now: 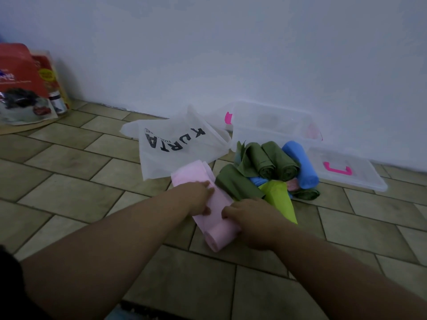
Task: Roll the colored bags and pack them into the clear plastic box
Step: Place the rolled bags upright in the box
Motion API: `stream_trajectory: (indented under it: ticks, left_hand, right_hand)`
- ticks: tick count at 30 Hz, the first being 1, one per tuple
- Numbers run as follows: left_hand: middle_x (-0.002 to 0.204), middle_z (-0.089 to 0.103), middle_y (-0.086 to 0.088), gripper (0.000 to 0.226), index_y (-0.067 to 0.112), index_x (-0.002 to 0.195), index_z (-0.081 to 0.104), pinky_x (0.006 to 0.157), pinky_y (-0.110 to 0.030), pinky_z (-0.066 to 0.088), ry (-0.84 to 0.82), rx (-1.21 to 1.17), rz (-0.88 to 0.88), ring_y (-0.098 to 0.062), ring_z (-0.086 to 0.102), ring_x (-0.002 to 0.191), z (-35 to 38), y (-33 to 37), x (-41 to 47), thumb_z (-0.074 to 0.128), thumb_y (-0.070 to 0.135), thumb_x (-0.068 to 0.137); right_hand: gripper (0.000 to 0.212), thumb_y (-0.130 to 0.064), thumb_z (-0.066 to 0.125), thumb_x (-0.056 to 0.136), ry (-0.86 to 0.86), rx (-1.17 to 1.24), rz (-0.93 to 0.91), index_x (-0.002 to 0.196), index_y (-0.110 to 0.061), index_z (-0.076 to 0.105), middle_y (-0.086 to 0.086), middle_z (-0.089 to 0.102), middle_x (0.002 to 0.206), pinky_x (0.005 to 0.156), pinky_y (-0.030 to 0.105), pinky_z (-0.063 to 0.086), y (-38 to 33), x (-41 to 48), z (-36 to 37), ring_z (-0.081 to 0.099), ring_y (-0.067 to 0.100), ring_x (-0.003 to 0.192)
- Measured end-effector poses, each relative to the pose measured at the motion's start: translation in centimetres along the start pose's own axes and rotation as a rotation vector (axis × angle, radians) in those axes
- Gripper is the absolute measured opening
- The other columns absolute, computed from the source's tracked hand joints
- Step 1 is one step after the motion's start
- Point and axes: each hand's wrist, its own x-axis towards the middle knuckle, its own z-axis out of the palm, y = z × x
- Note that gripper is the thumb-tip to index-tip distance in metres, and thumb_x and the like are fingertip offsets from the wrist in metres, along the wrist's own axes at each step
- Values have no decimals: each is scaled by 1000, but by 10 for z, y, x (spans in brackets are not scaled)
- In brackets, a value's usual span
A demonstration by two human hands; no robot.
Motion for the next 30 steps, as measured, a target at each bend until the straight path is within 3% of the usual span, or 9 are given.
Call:
stream_trajectory:
  ticks: [5, 11, 16, 18, 20, 21, 23, 25, 30]
  left_hand:
    - [160, 0, -2, 78, 20, 152, 6, 114, -41, 20, -47, 1, 45, -28, 15, 144, 1, -9, 2, 54, 38, 93]
    - [160, 1, 2, 77, 27, 151, 7, 113, -41, 21, -46, -13, 71, -26, 18, 143, 6, -17, 6, 55, 36, 92]
    - [160, 3, -1, 84, 25, 151, 8, 114, -40, 20, 2, -136, 86, -25, 16, 144, 7, -18, 1, 62, 33, 88]
    - [160, 9, -2, 84, 24, 151, 12, 112, -37, 24, 120, -263, 83, -23, 19, 143, 2, -14, -7, 65, 27, 86]
    - [152, 32, -2, 71, 25, 146, 30, 101, -29, 37, 291, -406, 58, -19, 39, 131, -5, -11, -17, 66, 28, 85]
    - [141, 45, 0, 62, 27, 140, 40, 86, -19, 43, 312, -469, 49, -14, 51, 114, -8, -10, -24, 67, 32, 84]
    - [117, 59, 8, 55, 31, 127, 45, 59, -12, 38, 180, -505, 53, -1, 54, 80, -12, -6, -37, 70, 41, 79]
    - [106, 61, 9, 66, 31, 128, 35, 56, -19, 37, 67, -496, 50, -4, 53, 76, -9, 1, -46, 73, 42, 76]
    - [106, 62, 6, 71, 30, 130, 26, 62, -26, 40, 74, -530, 25, -14, 56, 83, 1, 12, -49, 74, 33, 78]
  right_hand:
    - [48, -33, 61, 82, -176, 26, -23, 128, -36, 46, 2, 58, 123, 86, 34, 39, 0, 17, -13, 54, 25, 109]
    - [52, -33, 66, 83, -415, 146, -14, 132, -29, 50, 5, 56, 127, 88, 33, 40, -3, 41, -29, 50, 24, 110]
    - [56, -36, 66, 84, -473, 153, 6, 135, -29, 45, 7, 52, 130, 84, 30, 36, -3, 50, -30, 48, 24, 111]
    - [59, -38, 69, 81, -452, 190, 50, 132, -27, 43, 7, 52, 129, 83, 31, 39, -2, 51, -29, 50, 24, 108]
    - [59, -39, 73, 77, -421, 216, 79, 127, -24, 44, 6, 54, 125, 81, 33, 42, -2, 51, -27, 52, 23, 102]
    - [59, -38, 74, 76, -408, 228, 83, 125, -23, 45, 6, 55, 123, 81, 33, 43, 0, 50, -26, 52, 23, 100]
    - [56, -38, 75, 74, -387, 253, 88, 121, -24, 48, 4, 56, 120, 83, 34, 45, 1, 50, -23, 52, 23, 99]
    - [52, -39, 76, 73, -365, 274, 94, 115, -24, 49, 4, 56, 116, 79, 33, 44, 2, 47, -21, 53, 22, 97]
    - [40, -41, 75, 73, -281, 325, 102, 98, -32, 45, -2, 56, 109, 82, 35, 46, 3, 37, -14, 54, 20, 96]
